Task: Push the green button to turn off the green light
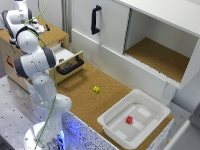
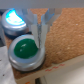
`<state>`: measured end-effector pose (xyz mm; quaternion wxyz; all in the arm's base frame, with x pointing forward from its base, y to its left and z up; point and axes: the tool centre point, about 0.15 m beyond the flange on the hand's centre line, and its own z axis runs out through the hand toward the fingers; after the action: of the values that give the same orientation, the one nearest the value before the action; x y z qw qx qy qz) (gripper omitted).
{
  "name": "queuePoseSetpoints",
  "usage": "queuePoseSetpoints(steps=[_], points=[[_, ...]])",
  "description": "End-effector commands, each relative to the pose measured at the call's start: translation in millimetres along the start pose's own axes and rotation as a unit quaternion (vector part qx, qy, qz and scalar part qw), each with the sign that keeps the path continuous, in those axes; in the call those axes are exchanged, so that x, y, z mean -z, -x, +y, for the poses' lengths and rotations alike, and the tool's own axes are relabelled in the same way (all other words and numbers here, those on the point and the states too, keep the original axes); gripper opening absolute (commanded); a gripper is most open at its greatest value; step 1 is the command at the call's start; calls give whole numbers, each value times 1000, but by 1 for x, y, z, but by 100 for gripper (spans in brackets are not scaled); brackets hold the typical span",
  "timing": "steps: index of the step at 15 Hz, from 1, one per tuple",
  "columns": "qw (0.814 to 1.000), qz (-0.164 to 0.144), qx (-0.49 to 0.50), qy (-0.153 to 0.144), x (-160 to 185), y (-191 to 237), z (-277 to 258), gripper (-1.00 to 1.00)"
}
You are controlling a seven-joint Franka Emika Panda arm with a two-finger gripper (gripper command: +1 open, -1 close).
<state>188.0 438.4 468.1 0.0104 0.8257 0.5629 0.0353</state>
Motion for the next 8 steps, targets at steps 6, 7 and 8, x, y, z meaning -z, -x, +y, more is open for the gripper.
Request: queuePoseSetpoints(steps=[6, 7, 8], points=[[998, 19, -57, 37, 74, 27, 47, 100], [997, 15, -67, 32, 70, 30, 52, 100], [996, 14, -81, 27, 67, 33, 57, 100]])
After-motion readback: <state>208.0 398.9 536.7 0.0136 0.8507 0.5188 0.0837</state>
